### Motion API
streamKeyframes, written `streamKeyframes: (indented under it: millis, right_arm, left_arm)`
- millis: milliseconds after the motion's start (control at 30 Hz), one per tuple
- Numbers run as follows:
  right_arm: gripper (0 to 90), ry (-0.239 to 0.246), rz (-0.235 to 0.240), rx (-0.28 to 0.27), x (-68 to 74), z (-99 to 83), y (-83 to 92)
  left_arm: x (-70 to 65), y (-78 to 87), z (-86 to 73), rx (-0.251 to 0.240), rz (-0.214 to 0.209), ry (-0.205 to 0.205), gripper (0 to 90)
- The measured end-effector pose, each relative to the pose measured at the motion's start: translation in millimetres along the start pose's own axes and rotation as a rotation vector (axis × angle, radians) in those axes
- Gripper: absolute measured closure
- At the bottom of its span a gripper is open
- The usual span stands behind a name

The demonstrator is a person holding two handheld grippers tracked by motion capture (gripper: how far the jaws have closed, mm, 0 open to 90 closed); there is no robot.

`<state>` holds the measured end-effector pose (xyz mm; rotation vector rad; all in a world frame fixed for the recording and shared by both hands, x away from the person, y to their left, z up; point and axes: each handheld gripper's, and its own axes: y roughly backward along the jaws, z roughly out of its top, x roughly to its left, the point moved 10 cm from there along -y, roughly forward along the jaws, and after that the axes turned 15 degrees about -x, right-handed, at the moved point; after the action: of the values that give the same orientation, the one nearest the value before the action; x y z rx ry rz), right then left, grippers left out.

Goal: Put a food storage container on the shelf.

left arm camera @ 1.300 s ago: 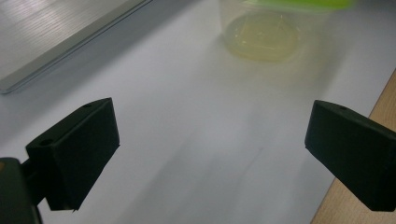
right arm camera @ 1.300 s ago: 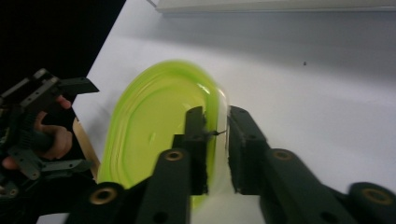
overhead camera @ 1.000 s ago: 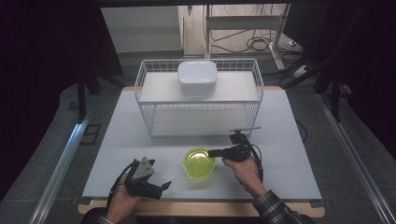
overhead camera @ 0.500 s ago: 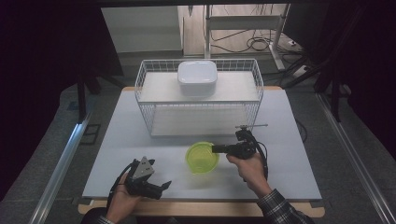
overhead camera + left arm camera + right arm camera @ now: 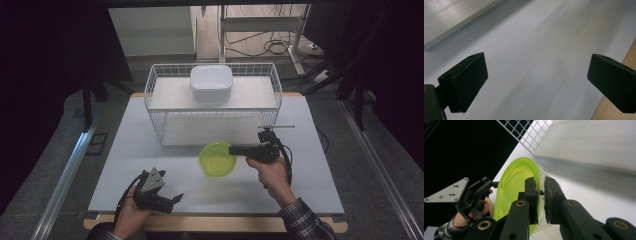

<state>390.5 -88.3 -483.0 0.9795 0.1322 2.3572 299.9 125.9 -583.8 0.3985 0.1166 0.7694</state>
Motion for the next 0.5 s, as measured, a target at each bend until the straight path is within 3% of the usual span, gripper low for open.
streamKeyframes:
  millis: [500]
  right_arm:
    - [81.8,0.052,0.019,-0.069,21.6,36.0,9.5]
  left_arm:
    - [0.0,-0.1,-0.2,0.001,0.0,-0.002,2.7]
